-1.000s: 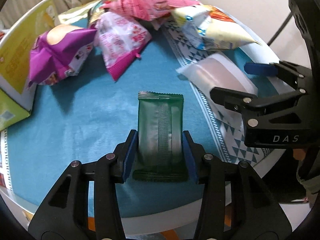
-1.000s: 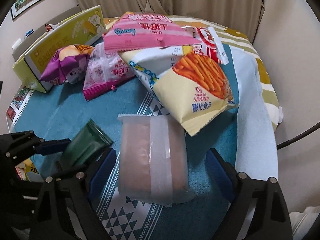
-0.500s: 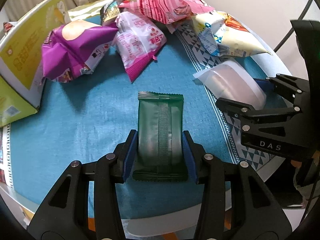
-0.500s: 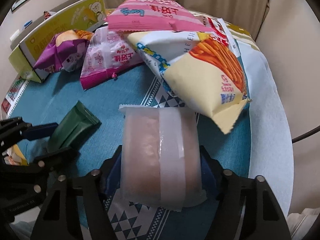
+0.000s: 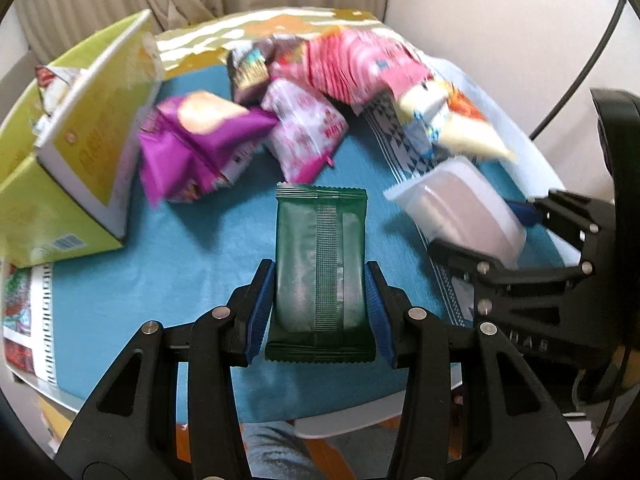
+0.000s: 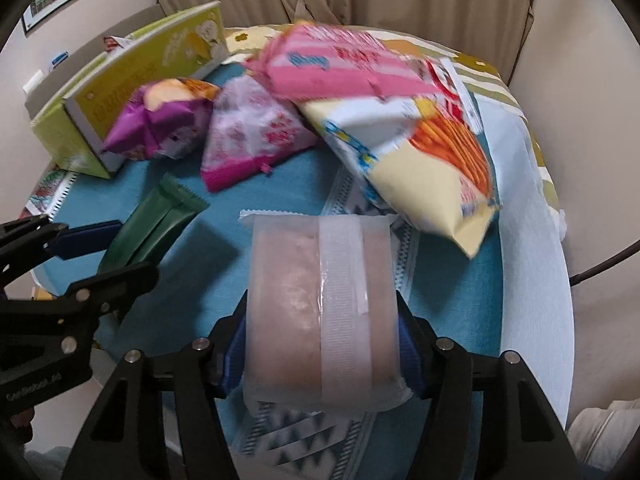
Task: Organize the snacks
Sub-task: 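Carry the green bar and wrapped cake into the yellow box and open both tools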
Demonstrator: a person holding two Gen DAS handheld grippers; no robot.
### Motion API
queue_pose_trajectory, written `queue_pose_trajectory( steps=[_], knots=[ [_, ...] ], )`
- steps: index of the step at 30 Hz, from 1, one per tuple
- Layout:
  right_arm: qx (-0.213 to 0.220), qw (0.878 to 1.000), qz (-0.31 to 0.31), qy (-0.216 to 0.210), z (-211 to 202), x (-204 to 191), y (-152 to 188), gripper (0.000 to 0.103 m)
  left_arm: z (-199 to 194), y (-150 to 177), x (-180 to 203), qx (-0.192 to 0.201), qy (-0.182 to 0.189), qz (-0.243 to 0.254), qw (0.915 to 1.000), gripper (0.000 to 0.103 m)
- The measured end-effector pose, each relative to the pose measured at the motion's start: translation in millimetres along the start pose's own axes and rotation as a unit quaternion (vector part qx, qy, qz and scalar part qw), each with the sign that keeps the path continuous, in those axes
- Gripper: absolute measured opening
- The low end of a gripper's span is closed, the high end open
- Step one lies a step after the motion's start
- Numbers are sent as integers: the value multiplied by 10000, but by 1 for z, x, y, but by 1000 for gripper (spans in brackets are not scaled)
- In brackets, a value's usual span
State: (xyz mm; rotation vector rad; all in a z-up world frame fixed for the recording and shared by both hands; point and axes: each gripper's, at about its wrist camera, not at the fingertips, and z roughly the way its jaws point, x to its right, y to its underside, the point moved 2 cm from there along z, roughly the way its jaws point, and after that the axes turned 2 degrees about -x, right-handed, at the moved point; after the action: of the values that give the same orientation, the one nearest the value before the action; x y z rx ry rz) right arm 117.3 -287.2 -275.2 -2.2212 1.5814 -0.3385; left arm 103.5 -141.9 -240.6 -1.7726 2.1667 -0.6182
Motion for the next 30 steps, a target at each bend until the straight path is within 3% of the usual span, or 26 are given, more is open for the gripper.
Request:
queue_pose_trajectory(
  steps=[7,19,30],
  knots=[
    [272,9996,-8,-120,-35,-31,-24,58,-51,-20,-30,395,-136,-127,9990,41],
    [1116,9931,-256,-266,-94,-96,-109,58,-123,-74,-105,1127,-572,-176,9918,41],
    [1516,9873,-177,-431,-99,-174,-191,58,-136,-111,-233,1175,-791,-508,9886,41]
  ],
)
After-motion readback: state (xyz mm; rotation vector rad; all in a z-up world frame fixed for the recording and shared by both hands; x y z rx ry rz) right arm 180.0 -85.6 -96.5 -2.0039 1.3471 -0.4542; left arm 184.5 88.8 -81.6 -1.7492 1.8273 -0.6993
